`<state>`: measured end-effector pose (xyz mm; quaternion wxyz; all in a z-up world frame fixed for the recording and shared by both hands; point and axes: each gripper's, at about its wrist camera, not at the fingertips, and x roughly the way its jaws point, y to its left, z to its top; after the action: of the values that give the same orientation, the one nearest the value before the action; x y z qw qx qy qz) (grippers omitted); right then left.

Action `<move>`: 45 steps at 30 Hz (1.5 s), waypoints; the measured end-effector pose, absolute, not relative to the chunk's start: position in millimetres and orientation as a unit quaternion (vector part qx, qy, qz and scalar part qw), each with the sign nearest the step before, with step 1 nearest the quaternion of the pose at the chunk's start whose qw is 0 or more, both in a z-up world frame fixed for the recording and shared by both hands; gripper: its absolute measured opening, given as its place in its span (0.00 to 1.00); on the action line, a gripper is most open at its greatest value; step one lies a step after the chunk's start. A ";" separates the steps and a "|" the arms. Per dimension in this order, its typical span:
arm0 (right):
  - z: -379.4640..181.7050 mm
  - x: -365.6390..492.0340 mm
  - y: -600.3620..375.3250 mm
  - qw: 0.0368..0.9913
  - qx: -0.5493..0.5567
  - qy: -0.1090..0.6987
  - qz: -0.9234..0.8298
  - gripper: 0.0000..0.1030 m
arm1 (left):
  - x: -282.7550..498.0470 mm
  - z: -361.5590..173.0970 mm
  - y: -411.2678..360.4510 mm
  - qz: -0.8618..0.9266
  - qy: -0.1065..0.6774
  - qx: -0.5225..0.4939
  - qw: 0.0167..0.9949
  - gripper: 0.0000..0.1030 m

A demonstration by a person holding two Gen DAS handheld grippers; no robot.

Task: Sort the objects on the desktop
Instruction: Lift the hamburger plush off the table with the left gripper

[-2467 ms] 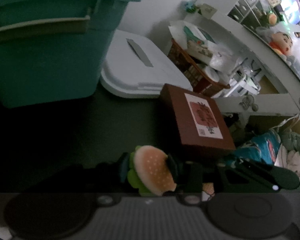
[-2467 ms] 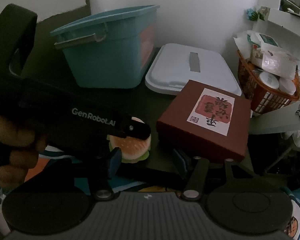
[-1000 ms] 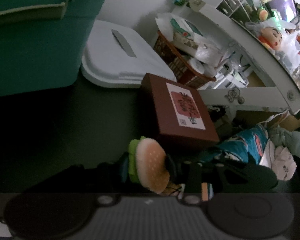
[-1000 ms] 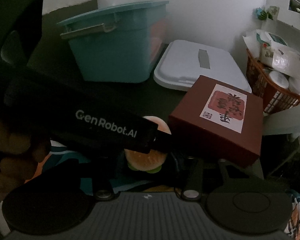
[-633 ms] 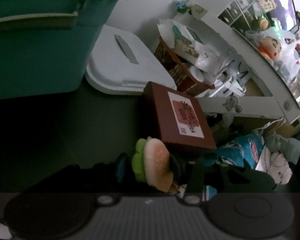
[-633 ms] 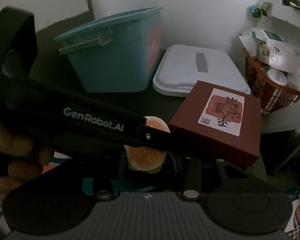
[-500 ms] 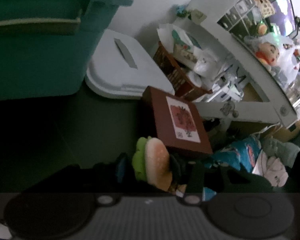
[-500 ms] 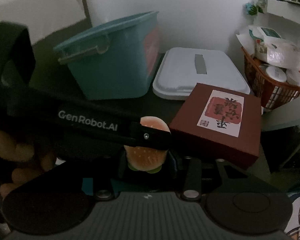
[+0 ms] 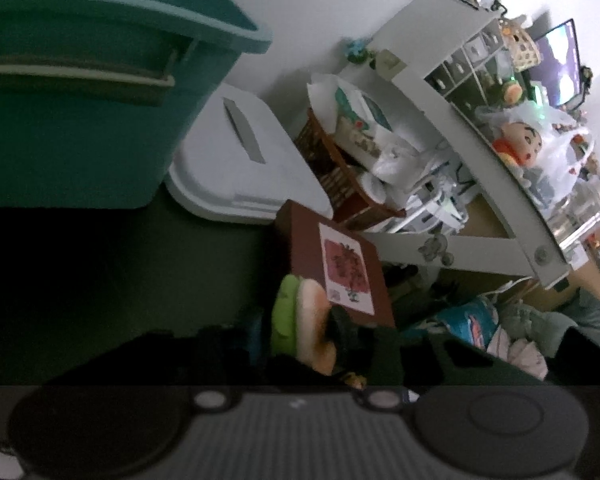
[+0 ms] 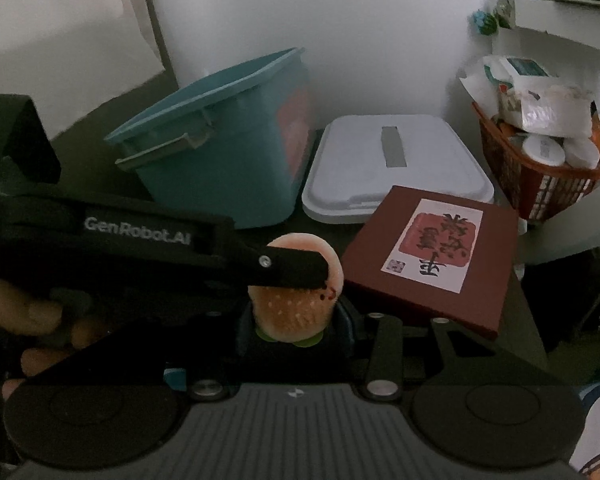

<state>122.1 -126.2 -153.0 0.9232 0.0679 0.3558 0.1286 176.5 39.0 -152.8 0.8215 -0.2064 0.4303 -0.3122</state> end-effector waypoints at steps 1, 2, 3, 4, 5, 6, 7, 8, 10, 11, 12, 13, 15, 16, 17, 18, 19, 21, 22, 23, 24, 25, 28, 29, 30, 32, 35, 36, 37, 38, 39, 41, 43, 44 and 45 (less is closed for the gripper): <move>-152.7 122.1 -126.5 0.924 0.068 0.356 0.127 0.45 | 176.0 -152.1 38.6 -0.314 0.429 -0.205 0.822 0.31; -152.3 121.6 -126.3 0.925 0.066 0.354 0.126 0.45 | 175.6 -151.6 38.3 -0.315 0.427 -0.203 0.823 0.31; -151.8 121.1 -126.1 0.925 0.064 0.352 0.125 0.45 | 175.4 -151.3 37.8 -0.316 0.425 -0.202 0.824 0.30; -151.5 120.7 -126.2 0.926 0.064 0.350 0.124 0.45 | 175.4 -151.5 38.0 -0.317 0.425 -0.203 0.824 0.30; -151.3 120.2 -126.5 0.927 0.065 0.349 0.125 0.45 | 175.5 -151.7 38.3 -0.317 0.425 -0.204 0.823 0.30; -151.0 119.8 -126.8 0.927 0.066 0.347 0.125 0.45 | 175.8 -151.9 38.8 -0.317 0.425 -0.206 0.822 0.30; -150.7 119.4 -127.1 0.928 0.067 0.345 0.126 0.45 | 176.2 -152.4 39.7 -0.317 0.427 -0.208 0.821 0.30; -150.2 119.2 -127.0 0.928 0.068 0.343 0.127 0.45 | 176.3 -152.6 40.9 -0.317 0.426 -0.210 0.821 0.30; -149.3 118.9 -126.9 0.929 0.068 0.340 0.129 0.45 | 176.5 -152.4 42.4 -0.314 0.424 -0.215 0.821 0.30; -149.0 119.0 -126.7 0.929 0.068 0.339 0.130 0.45 | 176.3 -152.0 42.3 -0.314 0.423 -0.215 0.822 0.28; -148.6 119.2 -126.5 0.929 0.068 0.338 0.131 0.45 | 176.1 -151.6 42.3 -0.315 0.422 -0.214 0.823 0.26; -148.3 119.2 -126.2 0.930 0.067 0.337 0.130 0.45 | 175.9 -151.2 42.0 -0.315 0.420 -0.213 0.824 0.26; -148.4 119.4 -125.3 0.931 0.061 0.336 0.130 0.47 | 176.1 -150.9 40.5 -0.314 0.419 -0.210 0.826 0.24; -148.2 119.2 -124.7 0.931 0.058 0.335 0.129 0.47 | 176.3 -151.0 40.7 -0.314 0.418 -0.211 0.826 0.23; -147.9 119.1 -124.3 0.932 0.055 0.334 0.129 0.47 | 176.7 -151.1 40.9 -0.312 0.417 -0.212 0.827 0.23; -147.5 119.1 -124.0 0.932 0.053 0.334 0.129 0.48 | 177.0 -151.2 41.3 -0.311 0.417 -0.213 0.827 0.23; -147.2 119.2 -123.9 0.932 0.054 0.334 0.130 0.48 | 177.2 -151.0 42.0 -0.309 0.415 -0.213 0.829 0.23; -146.6 119.4 -123.7 0.932 0.054 0.334 0.132 0.48 | 177.0 -150.0 44.4 -0.303 0.412 -0.214 0.832 0.23; -146.4 119.4 -123.0 0.931 0.053 0.335 0.132 0.49 | 176.9 -149.6 45.6 -0.301 0.411 -0.214 0.834 0.23; -146.3 119.5 -122.1 0.931 0.052 0.336 0.132 0.50 | 176.5 -149.3 47.0 -0.299 0.409 -0.213 0.835 0.23; -146.2 119.6 -121.1 0.930 0.050 0.338 0.132 0.51 | 176.1 -149.2 48.0 -0.296 0.408 -0.211 0.838 0.22; -146.1 119.8 -120.2 0.930 0.049 0.341 0.131 0.54 | 175.7 -149.5 48.3 -0.291 0.407 -0.205 0.841 0.22; -148.2 122.0 -117.6 0.924 0.040 0.360 0.122 0.65 | 174.2 -151.7 45.4 -0.271 0.405 -0.172 0.856 0.23; -148.8 122.1 -117.5 0.923 0.040 0.363 0.121 0.66 | 174.9 -152.8 45.1 -0.266 0.407 -0.170 0.857 0.23; -149.4 122.2 -117.4 0.922 0.039 0.367 0.121 0.66 | 175.3 -152.8 45.5 -0.264 0.407 -0.171 0.857 0.23; -149.2 121.7 -117.1 0.920 0.037 0.372 0.119 0.66 | 174.5 -149.5 45.8 -0.262 0.403 -0.167 0.861 0.23; -146.8 119.5 -118.1 0.920 0.039 0.372 0.116 0.66 | 171.6 -143.4 46.3 -0.256 0.398 -0.158 0.867 0.23; -146.0 118.7 -118.5 0.920 0.040 0.372 0.116 0.66 | 169.9 -142.0 46.7 -0.252 0.397 -0.157 0.868 0.23; -144.8 118.0 -118.7 0.920 0.042 0.372 0.116 0.66 | 168.0 -141.1 46.8 -0.247 0.398 -0.155 0.870 0.23; -143.1 117.3 -118.7 0.920 0.044 0.371 0.116 0.66 | 166.1 -140.4 46.7 -0.242 0.399 -0.152 0.871 0.23; -141.4 116.6 -118.7 0.921 0.045 0.370 0.116 0.66 | 164.6 -139.7 46.1 -0.236 0.401 -0.149 0.872 0.23; -137.0 114.9 -118.5 0.922 0.046 0.365 0.118 0.66 | 162.1 -135.9 43.8 -0.230 0.404 -0.139 0.874 0.23; -132.7 113.2 -118.6 0.924 0.046 0.361 0.120 0.66 | 159.1 -128.4 41.6 -0.226 0.403 -0.127 0.878 0.23; -130.5 112.3 -119.0 0.924 0.046 0.358 0.121 0.66 | 157.5 -123.9 40.8 -0.224 0.401 -0.122 0.880 0.23; -128.6 111.9 -119.8 0.925 0.048 0.357 0.121 0.66 | 155.9 -119.3 40.1 -0.221 0.400 -0.116 0.882 0.23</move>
<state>111.9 -119.8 -128.6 0.9250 0.0481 0.3570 0.1212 155.9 40.1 -119.3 0.8819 -0.1163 0.3998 -0.2212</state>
